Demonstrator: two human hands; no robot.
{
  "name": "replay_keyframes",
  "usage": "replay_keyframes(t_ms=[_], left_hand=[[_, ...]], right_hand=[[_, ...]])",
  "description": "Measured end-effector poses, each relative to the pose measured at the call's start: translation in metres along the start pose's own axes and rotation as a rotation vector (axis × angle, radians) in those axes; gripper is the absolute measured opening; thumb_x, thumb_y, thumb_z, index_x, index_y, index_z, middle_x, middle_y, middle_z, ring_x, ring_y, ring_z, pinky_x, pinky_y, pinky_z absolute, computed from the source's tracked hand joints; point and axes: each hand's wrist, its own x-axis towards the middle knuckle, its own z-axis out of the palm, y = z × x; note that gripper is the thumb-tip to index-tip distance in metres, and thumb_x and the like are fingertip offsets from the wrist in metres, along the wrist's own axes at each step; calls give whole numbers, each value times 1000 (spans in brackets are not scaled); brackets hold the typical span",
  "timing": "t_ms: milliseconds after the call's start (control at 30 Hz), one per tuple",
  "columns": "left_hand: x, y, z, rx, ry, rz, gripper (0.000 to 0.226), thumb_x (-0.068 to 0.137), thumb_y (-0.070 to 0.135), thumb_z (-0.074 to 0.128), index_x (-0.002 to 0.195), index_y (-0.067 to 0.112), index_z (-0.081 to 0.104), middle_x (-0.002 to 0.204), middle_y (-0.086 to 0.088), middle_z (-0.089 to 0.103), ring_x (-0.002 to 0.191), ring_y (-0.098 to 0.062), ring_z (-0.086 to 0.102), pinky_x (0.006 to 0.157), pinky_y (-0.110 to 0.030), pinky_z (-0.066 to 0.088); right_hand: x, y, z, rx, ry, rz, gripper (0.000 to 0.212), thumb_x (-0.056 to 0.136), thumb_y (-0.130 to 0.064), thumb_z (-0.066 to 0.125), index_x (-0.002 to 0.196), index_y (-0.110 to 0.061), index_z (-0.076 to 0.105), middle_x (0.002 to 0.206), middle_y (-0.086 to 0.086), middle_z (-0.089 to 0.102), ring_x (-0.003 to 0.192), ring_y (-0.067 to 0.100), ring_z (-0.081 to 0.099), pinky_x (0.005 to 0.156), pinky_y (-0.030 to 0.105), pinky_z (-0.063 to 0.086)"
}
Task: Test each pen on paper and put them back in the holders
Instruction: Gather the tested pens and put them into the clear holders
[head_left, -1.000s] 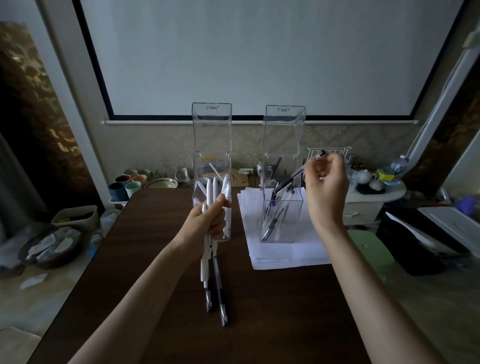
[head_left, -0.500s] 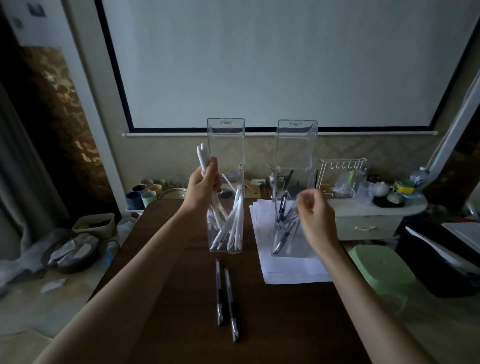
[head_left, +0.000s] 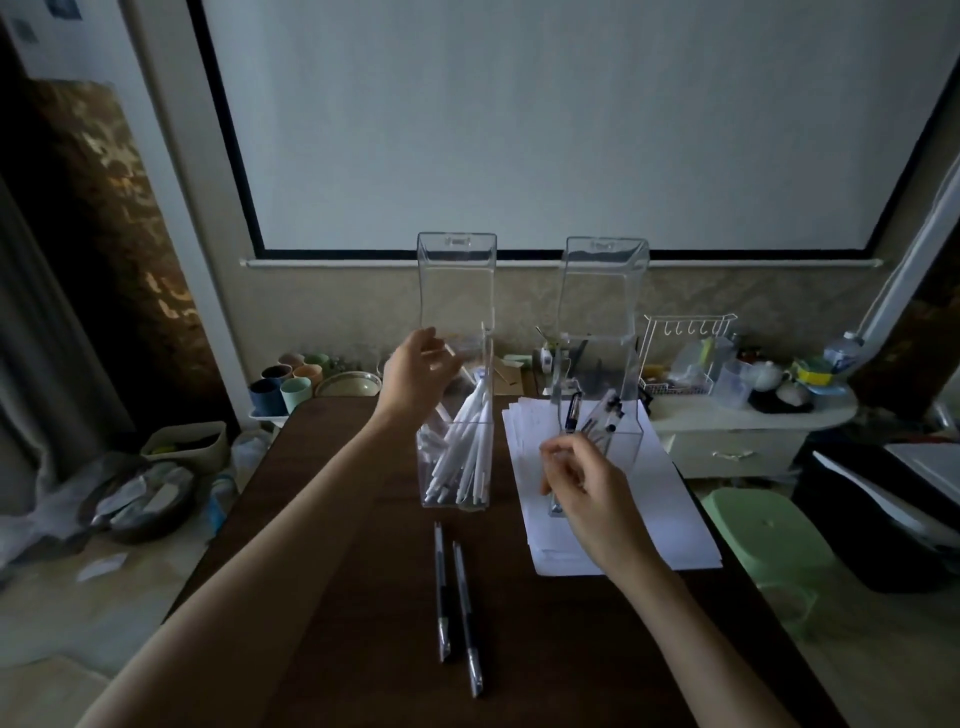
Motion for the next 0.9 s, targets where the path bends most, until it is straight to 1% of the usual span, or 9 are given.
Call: replay_keyframes(t_ms=[67,133,233,400,533,633,700,767,900], left_hand=[[-21,2,-14,-1,32,35,37,84,16,68,118,3,57,95,4,64,82,-3,61,63,-4,45],[-49,-5,-27,-38,-36,58,17,86,14,65,102,8,63,85,6,65,71,0,63,61,-8,46],[-92,-34,-36,49,-156,-46,5,86,17,65,90,18,63,82,3,67,71,-4,64,64,-16,50],[-142,-85,-29,402,-209,-284,25,83,40,66,90,16,65,84,1,65,79,-14,61,71,-31,52],[-159,-93,-18,701,-300,-298,45,76,63,59,91,21,58,89,6,58,87,-15,55,76,-33,44],[-160,-88,-13,741,-288,-324,42,78,59,61,93,20,56,91,5,57,90,-16,55,76,-33,43],[-158,-83,-11,713,-303,-398,36,79,51,63,89,18,56,90,2,59,83,-17,58,70,-32,47],[-156,-77,-9,727,-334,-441,35,80,46,64,88,15,53,89,1,56,80,-18,57,64,-30,45],[-155,-62,-1,755,-376,-457,31,81,39,64,85,15,45,84,1,48,79,-18,51,64,-30,40]], right_hand=[[-4,4,5,-6,-18,20,7,94,-13,53,94,-20,55,70,-2,60,62,2,56,59,18,46],[-8,10,12,-36,-55,57,6,94,-13,53,93,-18,56,70,-1,61,62,1,56,60,15,44],[-16,18,24,-94,-119,154,8,95,-17,53,91,-16,59,75,0,63,68,6,59,62,17,45],[-33,28,58,-224,-247,324,18,92,-36,56,90,-18,61,82,-5,63,79,11,61,65,21,44],[-39,23,82,-459,-297,377,32,88,-49,57,98,-19,58,86,-7,59,79,11,56,63,26,39],[-34,17,86,-537,-336,407,30,87,-46,58,98,-18,55,90,-4,59,82,14,55,64,28,37],[-29,15,84,-563,-381,445,23,85,-39,60,79,-18,52,76,-2,54,77,19,54,58,28,35],[-28,15,83,-594,-414,463,31,82,-34,60,63,-19,42,64,-3,45,70,22,51,50,26,29],[-29,16,80,-526,-397,527,33,81,-34,61,61,-18,42,61,-3,45,61,18,48,48,26,28]])
